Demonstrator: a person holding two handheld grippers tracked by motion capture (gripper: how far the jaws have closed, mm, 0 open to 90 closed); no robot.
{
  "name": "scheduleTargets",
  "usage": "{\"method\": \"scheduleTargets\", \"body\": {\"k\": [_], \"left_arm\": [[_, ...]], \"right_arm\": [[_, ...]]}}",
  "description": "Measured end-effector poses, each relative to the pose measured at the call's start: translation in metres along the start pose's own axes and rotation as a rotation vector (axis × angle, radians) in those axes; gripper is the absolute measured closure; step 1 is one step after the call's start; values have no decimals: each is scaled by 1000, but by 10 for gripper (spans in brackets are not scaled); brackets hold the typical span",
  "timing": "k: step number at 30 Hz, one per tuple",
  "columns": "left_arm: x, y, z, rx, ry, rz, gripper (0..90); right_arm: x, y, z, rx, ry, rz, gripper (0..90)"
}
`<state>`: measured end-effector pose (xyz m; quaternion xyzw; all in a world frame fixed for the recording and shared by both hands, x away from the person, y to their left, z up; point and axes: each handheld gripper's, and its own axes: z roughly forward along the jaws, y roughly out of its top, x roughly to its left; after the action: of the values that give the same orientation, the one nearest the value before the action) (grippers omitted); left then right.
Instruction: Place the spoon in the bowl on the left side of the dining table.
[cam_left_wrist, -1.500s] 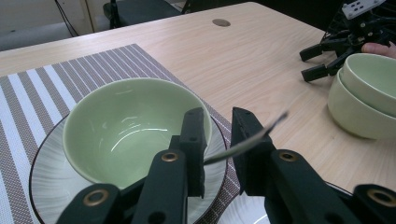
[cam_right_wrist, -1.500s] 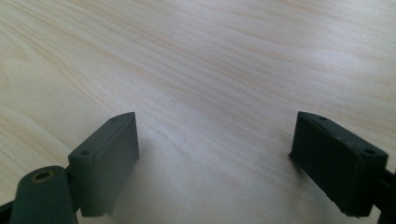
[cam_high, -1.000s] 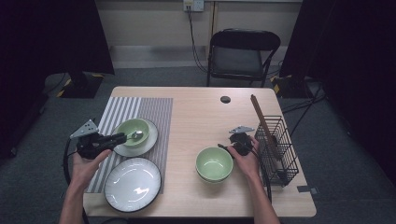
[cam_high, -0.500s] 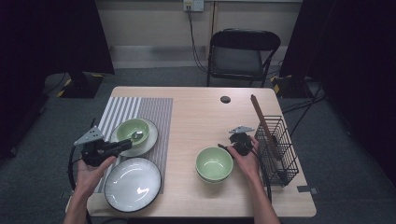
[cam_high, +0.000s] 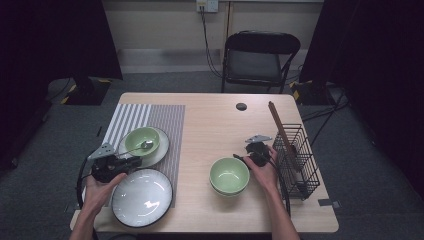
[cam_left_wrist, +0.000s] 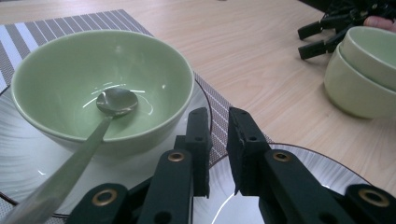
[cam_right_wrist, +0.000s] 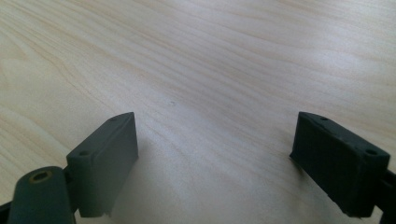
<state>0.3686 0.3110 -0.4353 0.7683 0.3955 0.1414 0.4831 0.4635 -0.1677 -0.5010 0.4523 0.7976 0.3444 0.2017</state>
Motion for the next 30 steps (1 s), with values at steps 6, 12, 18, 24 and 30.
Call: {"method": "scheduleTargets", "body": {"k": [6,12,18,24,30], "left_arm": [[8,-1,-2,-5,42,-1,775],[13,-2,-7,-11,71,-5,738],[21,-4,-13,-13,98,-19,725],[26,-5,-15,-38,106,-47,715],[30,-5,-17,-38,113,-40,685]], "right_arm": [[0,0,0,0,0,0,135],[0,0,0,0,0,-1,135],[0,0,0,0,0,-1,135],[0,0,0,0,0,-1,134],[0,0,0,0,0,-1,134]]}}
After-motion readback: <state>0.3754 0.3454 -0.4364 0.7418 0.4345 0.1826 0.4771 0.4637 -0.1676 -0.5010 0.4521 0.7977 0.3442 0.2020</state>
